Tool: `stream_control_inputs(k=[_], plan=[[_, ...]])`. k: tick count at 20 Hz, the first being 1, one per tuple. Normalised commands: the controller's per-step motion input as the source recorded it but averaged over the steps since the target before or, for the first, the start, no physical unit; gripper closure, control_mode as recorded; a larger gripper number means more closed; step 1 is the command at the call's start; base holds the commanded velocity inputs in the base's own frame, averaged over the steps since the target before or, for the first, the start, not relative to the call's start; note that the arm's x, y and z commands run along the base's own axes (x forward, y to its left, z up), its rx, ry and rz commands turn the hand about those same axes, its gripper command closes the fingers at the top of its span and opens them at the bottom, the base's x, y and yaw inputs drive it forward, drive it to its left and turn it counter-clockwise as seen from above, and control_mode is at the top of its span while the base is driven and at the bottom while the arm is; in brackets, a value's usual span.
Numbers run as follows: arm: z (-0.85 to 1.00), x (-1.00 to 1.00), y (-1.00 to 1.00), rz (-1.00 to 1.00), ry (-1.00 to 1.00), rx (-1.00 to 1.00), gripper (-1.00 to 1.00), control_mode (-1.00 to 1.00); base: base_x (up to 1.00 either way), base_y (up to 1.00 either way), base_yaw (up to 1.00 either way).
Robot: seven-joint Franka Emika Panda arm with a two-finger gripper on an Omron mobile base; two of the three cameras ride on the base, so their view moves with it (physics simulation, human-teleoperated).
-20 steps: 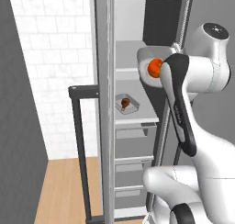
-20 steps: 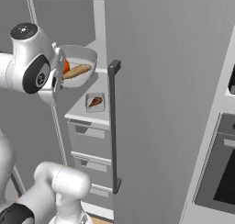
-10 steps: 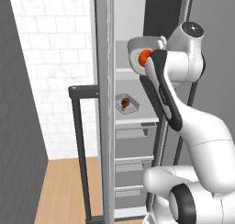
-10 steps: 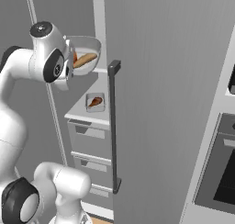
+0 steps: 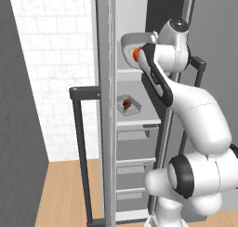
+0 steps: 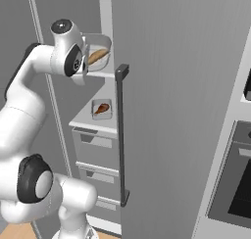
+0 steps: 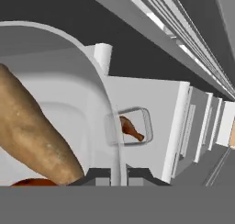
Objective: Take the meat container that has the chicken drumstick and place it on the second highest rack of the freezer. Then take the vegetable container that has the squash and sweet potato and place it on the highest rack of the freezer.
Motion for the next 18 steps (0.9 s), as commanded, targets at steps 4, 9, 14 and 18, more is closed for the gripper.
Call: stream_control_inputs(k=[4, 9, 14, 18], plan=[[-0.01, 0.73, -0.02, -0.03, 0.00, 0.00, 1.00, -1.00, 0.00, 0.00, 0.00], [-0.21, 0.39, -0.06, -0.01, -0.02, 0.00, 1.00, -1.00, 0.00, 0.00, 0.00], [-0.35, 0.43, 0.00, 0.00, -0.05, 0.00, 1.00, -1.00, 0.00, 0.00, 0.00], [-0.07, 0.65, 0.00, 0.00, -0.02, 0.00, 1.00, -1.00, 0.00, 0.00, 0.00]])
